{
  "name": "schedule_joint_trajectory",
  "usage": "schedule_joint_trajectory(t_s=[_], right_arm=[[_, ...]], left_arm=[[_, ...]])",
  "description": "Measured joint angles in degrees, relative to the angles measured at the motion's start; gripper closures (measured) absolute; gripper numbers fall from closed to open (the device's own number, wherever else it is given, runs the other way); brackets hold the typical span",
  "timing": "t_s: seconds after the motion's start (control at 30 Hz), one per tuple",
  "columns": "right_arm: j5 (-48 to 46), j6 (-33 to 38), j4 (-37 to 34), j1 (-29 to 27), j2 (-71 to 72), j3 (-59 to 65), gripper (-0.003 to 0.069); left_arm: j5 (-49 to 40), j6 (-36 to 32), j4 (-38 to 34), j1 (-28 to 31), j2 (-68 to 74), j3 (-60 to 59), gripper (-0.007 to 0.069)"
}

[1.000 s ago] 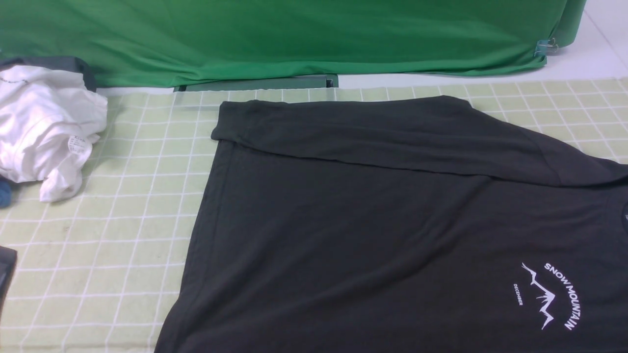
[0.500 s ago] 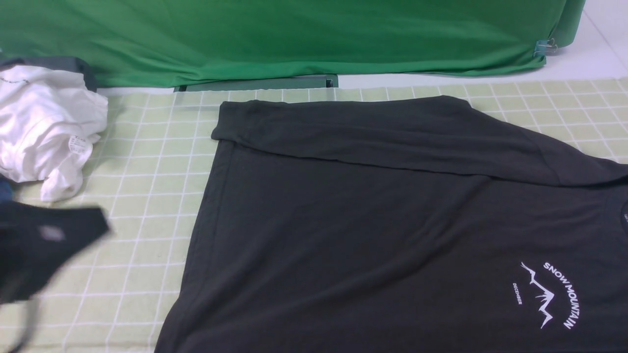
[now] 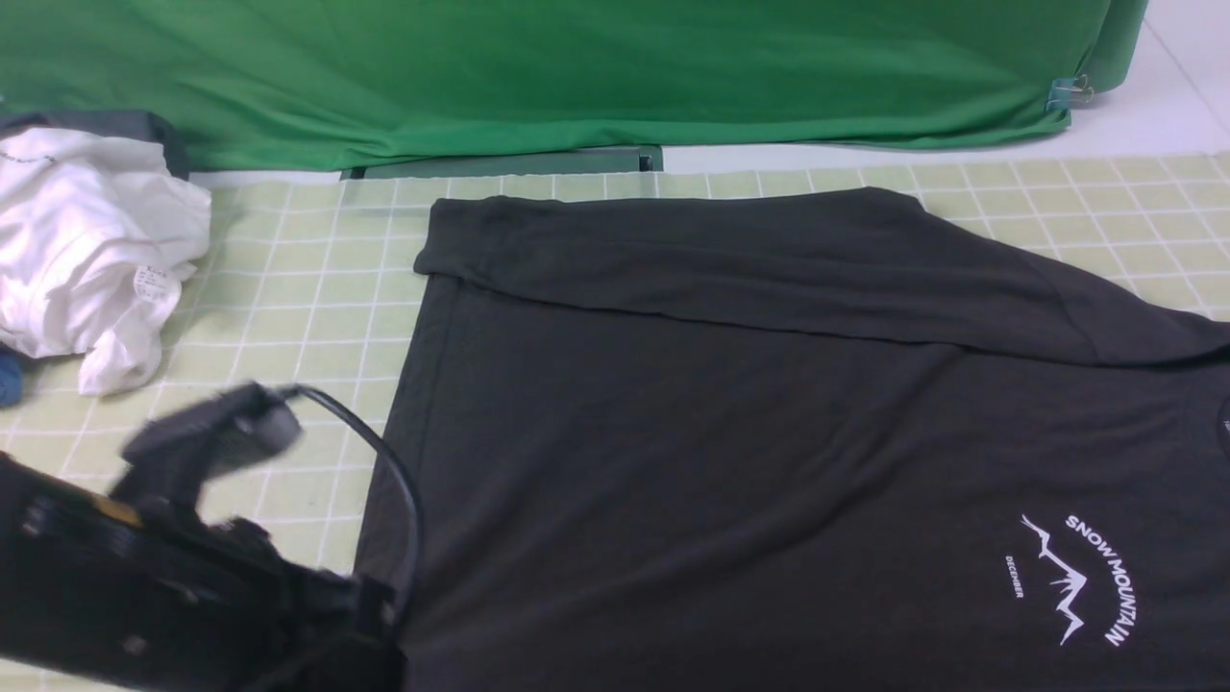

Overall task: Fold a long-sleeved shirt over a green coffee tablecloth.
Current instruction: 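Grasp the left edge of the dark T-shirt lying flat on the table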

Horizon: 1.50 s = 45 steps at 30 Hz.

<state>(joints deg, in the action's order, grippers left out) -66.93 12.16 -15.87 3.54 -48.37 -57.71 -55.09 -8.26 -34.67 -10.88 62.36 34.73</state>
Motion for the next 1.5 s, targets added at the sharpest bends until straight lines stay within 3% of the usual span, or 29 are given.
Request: schedule_joint_trajectory(t_s=[0.1,0.27,0.5,0.67,0.83,1.27,1.5], right_arm=[[0.5,0.0,0.0,0.0,0.0,0.0,0.0611],[0.5,0.0,0.0,0.0,0.0,0.0,0.0594],[0.5,0.0,0.0,0.0,0.0,0.0,0.0588],[0.5,0.0,0.0,0.0,0.0,0.0,0.0581],[0.8,0.0,0.0,0.0,0.0,0.0,0.0569],[1.1,0.0,0.0,0.0,0.0,0.0,0.0543],[1.2,0.2,0.0,0.0,0.0,0.0,0.0536]], left_arm=[[3.9,3.7,2.8,-6.7,2.6,-0.8,0.0536],[8.2,8.3,10.3,-11.7,7.6,-0.8,0.0450],[11.9,10.8,17.4,-12.0,13.1,-0.8,0.0246],[11.6,10.8,19.6,-12.0,17.4,-0.8,0.0174],[11.8,10.8,19.4,-12.0,19.4,-0.8,0.0200],[11.5,8.3,16.2,-12.0,19.4,-0.8,0.0427],[12.0,8.3,16.1,-12.0,20.4,-0.8,0.0438]])
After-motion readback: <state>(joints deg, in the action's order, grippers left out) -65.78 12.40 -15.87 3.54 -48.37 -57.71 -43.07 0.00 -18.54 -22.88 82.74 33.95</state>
